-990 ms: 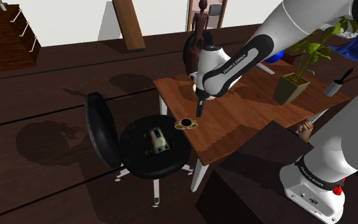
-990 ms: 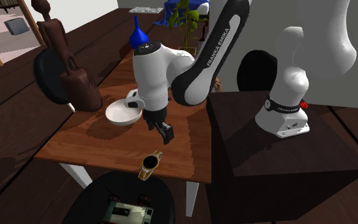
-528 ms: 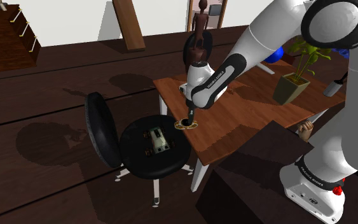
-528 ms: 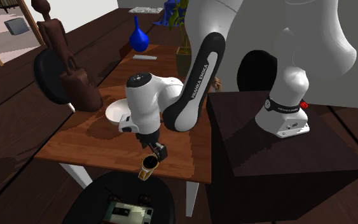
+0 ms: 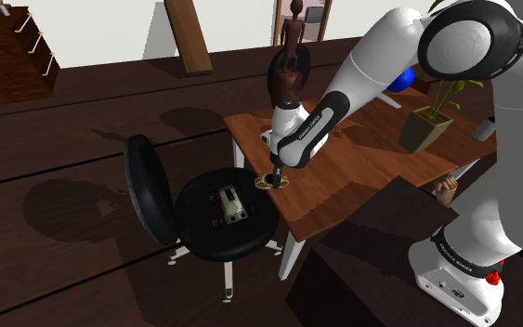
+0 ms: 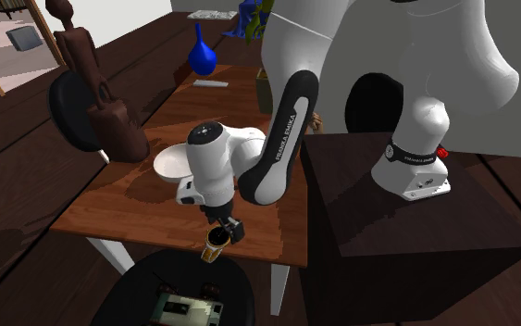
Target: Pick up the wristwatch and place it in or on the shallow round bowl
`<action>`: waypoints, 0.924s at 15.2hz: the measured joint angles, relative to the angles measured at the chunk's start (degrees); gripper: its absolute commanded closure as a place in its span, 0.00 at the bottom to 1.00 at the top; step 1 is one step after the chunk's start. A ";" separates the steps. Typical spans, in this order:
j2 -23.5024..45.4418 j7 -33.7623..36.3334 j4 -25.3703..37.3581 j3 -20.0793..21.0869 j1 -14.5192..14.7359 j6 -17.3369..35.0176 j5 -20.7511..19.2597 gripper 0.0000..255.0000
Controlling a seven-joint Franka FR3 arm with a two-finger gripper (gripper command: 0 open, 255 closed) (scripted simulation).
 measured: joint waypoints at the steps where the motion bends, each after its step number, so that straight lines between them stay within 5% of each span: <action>1: 0.08 0.00 0.01 0.00 0.00 0.07 0.00 0.00; 5: 0.15 0.00 0.04 -0.01 0.00 0.13 -0.01 0.00; 6: 0.16 0.00 0.05 -0.01 0.01 0.13 -0.01 1.00; 14: 0.20 -0.03 0.20 0.00 -0.01 0.16 -0.01 1.00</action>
